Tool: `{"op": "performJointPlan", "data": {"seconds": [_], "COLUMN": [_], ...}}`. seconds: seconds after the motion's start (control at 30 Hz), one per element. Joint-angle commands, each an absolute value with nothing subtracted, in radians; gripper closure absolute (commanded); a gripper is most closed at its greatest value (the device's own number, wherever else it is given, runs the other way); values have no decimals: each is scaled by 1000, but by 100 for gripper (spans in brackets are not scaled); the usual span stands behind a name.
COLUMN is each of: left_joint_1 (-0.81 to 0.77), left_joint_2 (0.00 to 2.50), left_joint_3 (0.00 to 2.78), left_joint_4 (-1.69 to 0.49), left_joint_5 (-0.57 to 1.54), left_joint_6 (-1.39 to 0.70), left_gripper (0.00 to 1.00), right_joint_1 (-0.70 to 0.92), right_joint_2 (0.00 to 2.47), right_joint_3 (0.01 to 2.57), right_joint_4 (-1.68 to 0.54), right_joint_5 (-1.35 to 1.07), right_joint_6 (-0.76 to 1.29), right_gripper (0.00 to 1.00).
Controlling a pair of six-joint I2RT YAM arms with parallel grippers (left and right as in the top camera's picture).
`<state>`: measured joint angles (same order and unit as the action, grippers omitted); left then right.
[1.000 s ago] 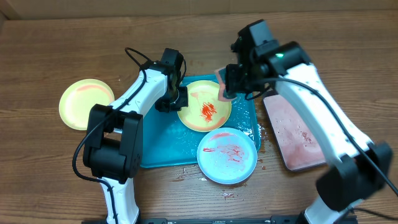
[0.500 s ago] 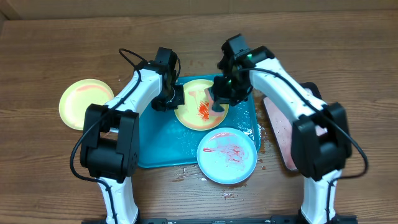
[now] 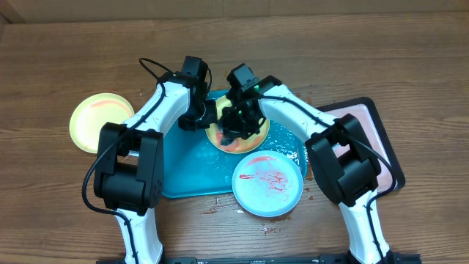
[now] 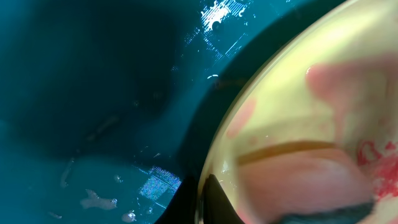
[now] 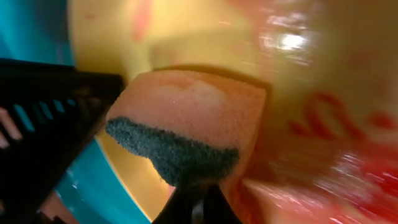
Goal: Clean dirty plates on tray and stack at the side
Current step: 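Bring the sponge with the right gripper onto the green plate, then scrub the green plate with the sponge while the left gripper holds it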
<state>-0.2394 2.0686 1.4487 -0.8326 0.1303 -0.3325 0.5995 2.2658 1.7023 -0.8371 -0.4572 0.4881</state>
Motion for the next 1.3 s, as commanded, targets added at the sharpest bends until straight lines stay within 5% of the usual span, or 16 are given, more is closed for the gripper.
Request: {"op": "performJointPlan", "data": {"seconds": [0.0, 0.23, 0.7, 0.93, 1.27], "left_joint_1": [-235, -235, -235, -235, -235], "left_joint_2": [2055, 2055, 2055, 2055, 2055], "left_joint_3": [1434, 1434, 1434, 1434, 1434], "left_joint_4": [-826, -840, -840, -839, -849], "left_joint_5": [132, 131, 131, 131, 132], "left_joint_6": [-317, -317, -318, -321, -330], "left_gripper": [96, 95, 95, 96, 96], "right_joint_1": [622, 558, 382, 448, 583], "right_joint_2": [2310, 2310, 2310, 2310, 2341], "right_joint_3": [1702, 1702, 1702, 1702, 1700], "right_joint_4": [-804, -779, -958, -1032, -914], "right_joint_5": [-427, -279, -186, -467, -544], "right_joint_6": [607, 738, 665, 451, 516], "right_gripper": [96, 96, 96, 96, 96]}}
